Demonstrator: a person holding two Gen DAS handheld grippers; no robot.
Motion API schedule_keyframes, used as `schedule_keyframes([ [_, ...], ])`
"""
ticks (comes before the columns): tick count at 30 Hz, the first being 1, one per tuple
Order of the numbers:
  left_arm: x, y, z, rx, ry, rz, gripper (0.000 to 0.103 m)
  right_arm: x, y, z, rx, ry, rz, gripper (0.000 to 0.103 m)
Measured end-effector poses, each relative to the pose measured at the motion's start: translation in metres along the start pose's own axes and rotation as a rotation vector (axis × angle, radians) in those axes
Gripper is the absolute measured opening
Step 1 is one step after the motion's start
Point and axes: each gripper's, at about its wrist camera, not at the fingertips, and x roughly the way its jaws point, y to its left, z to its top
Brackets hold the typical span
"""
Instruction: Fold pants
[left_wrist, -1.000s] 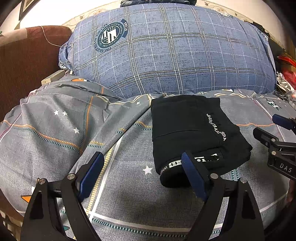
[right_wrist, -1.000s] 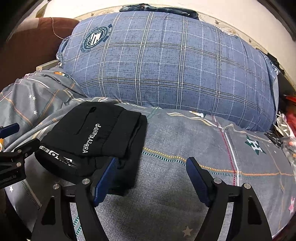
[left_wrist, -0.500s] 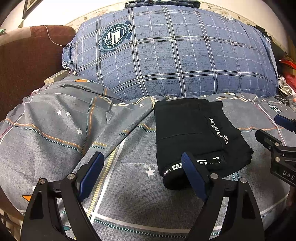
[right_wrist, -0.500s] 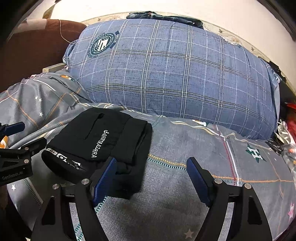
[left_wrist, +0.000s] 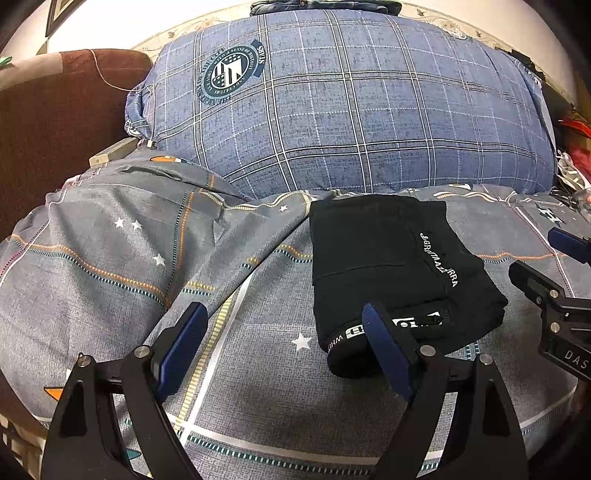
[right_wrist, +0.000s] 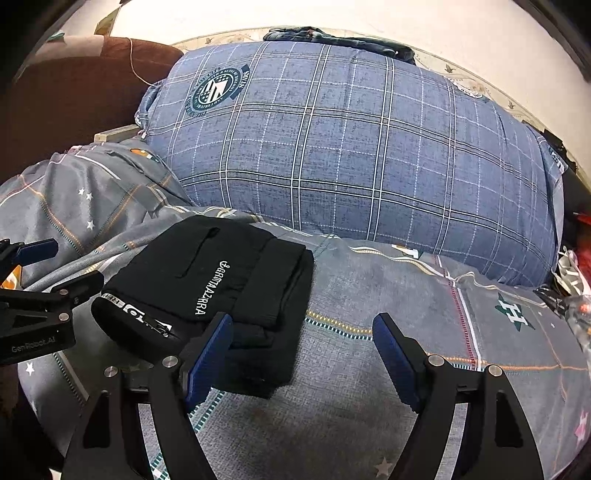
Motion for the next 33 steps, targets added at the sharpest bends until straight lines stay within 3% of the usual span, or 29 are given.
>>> schedule_keyframes([
  [33,0.0034,-0.0089,-0.0038,0.040,0.024,-0.024,0.086,0.0004,0.0019,-0.0007,-0.002,0.008,0.001,0.080],
])
